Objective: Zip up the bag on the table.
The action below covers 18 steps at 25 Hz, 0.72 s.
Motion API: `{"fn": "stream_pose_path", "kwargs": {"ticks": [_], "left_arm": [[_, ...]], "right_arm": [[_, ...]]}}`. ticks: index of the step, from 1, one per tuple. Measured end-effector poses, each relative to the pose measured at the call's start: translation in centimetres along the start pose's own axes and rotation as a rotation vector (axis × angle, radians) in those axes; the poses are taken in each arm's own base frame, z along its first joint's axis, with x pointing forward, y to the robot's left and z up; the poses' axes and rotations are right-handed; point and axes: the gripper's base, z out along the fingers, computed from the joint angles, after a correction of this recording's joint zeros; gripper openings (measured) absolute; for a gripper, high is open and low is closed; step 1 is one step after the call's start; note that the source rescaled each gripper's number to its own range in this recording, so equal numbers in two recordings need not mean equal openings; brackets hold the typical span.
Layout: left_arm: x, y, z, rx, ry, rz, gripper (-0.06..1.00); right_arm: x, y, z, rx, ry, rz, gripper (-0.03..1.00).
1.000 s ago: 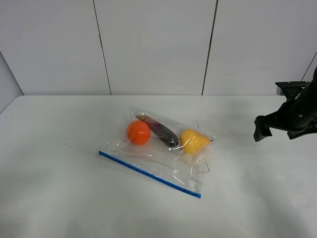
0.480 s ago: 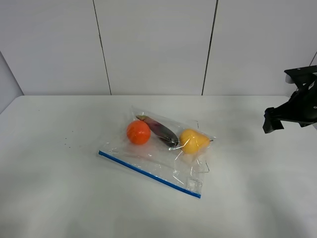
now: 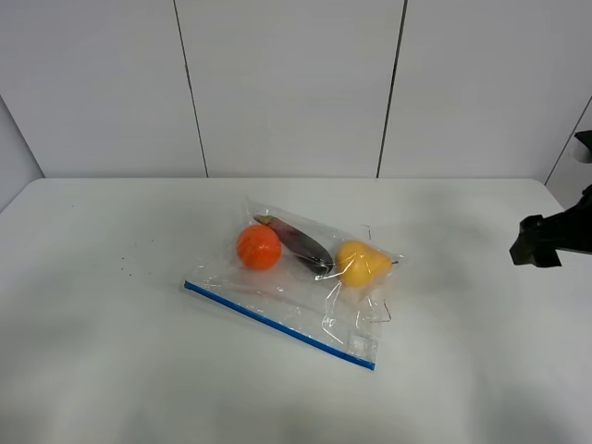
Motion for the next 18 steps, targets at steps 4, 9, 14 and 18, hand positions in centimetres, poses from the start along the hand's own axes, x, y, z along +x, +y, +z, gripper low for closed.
{"fn": "stream_pose_path", "kwargs": {"ticks": [4, 9, 14, 18], "left_arm": [[0.0, 0.0, 0.0, -0.002, 0.0, 0.001, 1.0], [0.0, 0.0, 0.0, -0.002, -0.001, 0.001, 1.0], [0.0, 0.0, 0.0, -0.002, -0.001, 0.001, 1.0], [0.0, 0.0, 0.0, -0.002, -0.001, 0.001, 1.0]], "right_arm": [[1.3, 0.3, -2.6, 0.0, -0.086, 0.014, 1.0], [3.0, 0.7, -5.6, 0.002, -0.142, 0.016, 1.0], [5.7, 1.2, -7.5, -0.006, -0.199, 0.027, 1.0], [8.3, 1.7, -8.9, -0.007, -0.226, 0.024, 1.0]]}}
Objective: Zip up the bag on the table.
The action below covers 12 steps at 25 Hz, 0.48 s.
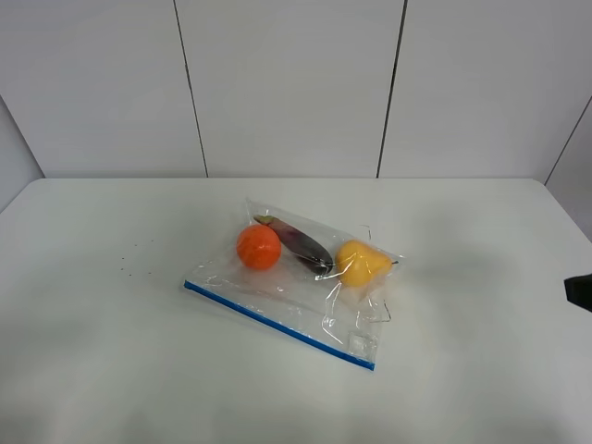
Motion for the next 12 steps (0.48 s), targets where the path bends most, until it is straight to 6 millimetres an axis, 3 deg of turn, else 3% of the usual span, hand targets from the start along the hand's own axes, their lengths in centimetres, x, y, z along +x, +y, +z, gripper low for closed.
{"fn": "stream_pose_path", "kwargs": {"ticks": [12], "left_arm": [[0.0, 0.0, 0.0, -0.001, 0.0, 0.0, 1.0]], "right_arm": [[3.5, 1.2, -4.9, -0.056, -0.088, 0.067, 1.0]]}}
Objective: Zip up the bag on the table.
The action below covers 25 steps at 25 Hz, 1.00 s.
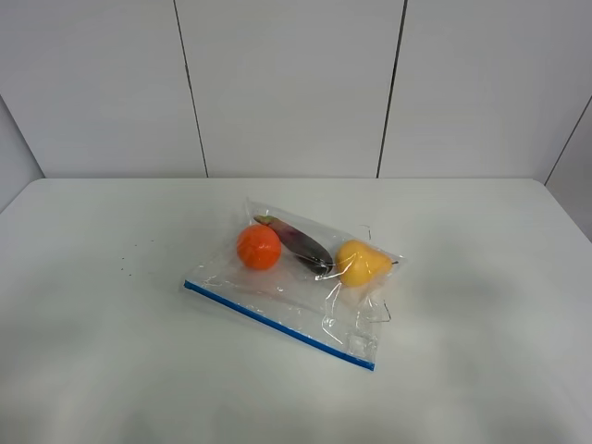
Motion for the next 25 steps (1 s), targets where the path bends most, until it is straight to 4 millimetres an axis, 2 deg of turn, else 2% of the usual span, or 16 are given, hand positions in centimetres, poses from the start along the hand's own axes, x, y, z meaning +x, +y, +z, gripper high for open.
{"fn": "stream_pose_path", "kwargs": {"ticks": [17, 19, 25], "left_arm": [[0.0, 0.0, 0.0, 0.0, 0.0, 0.0, 1.0], [0.0, 0.0, 0.0, 0.0, 0.0, 0.0, 1.0], [0.0, 0.0, 0.0, 0.0, 0.001, 0.0, 1.0]], "right_arm": [[4.0, 0.5, -5.4, 0.042, -0.325, -0.056, 1.0], [4.2, 0.5, -5.3, 0.049, -0.326, -0.059, 1.0], [5.0, 0.3, -3.6, 0.049, -0.264, -0.051, 1.0]]}}
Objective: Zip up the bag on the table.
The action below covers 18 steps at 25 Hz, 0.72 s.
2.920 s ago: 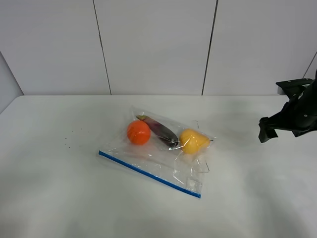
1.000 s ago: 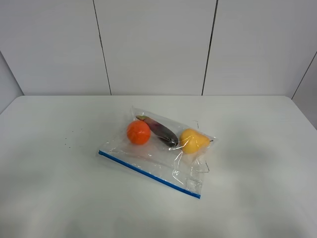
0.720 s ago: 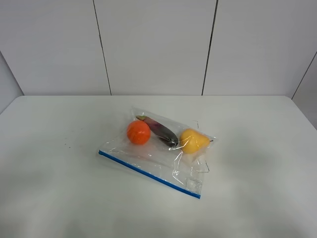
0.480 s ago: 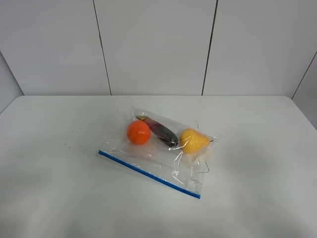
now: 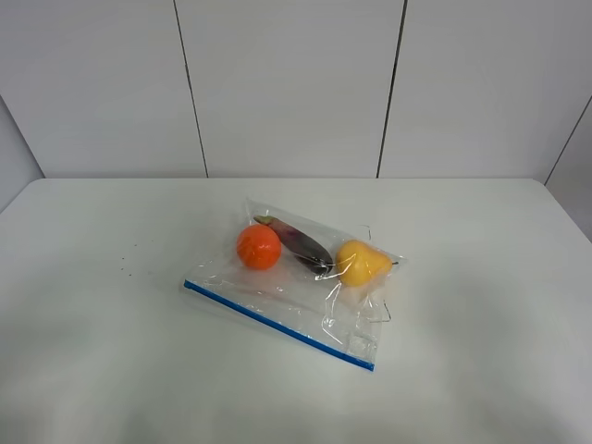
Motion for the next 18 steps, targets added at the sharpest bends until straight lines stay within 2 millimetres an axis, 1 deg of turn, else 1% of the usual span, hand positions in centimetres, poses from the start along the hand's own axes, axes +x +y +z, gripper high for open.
{"fn": "stream_pose_path", "kwargs": {"ticks": [4, 10, 18], "left_arm": [[0.0, 0.0, 0.0, 0.0, 0.0, 0.0, 1.0], [0.0, 0.0, 0.0, 0.0, 0.0, 0.0, 1.0], [0.0, 0.0, 0.0, 0.0, 0.0, 0.0, 1.0]], "right_arm": [[0.34, -0.1, 0.36, 0.01, 0.017, 0.01, 1.0], [0.41, -0.7, 0.35, 0.076, 0.021, 0.079, 1.0], [0.43, -0.79, 0.33, 0.086, 0.02, 0.081, 1.0]]}}
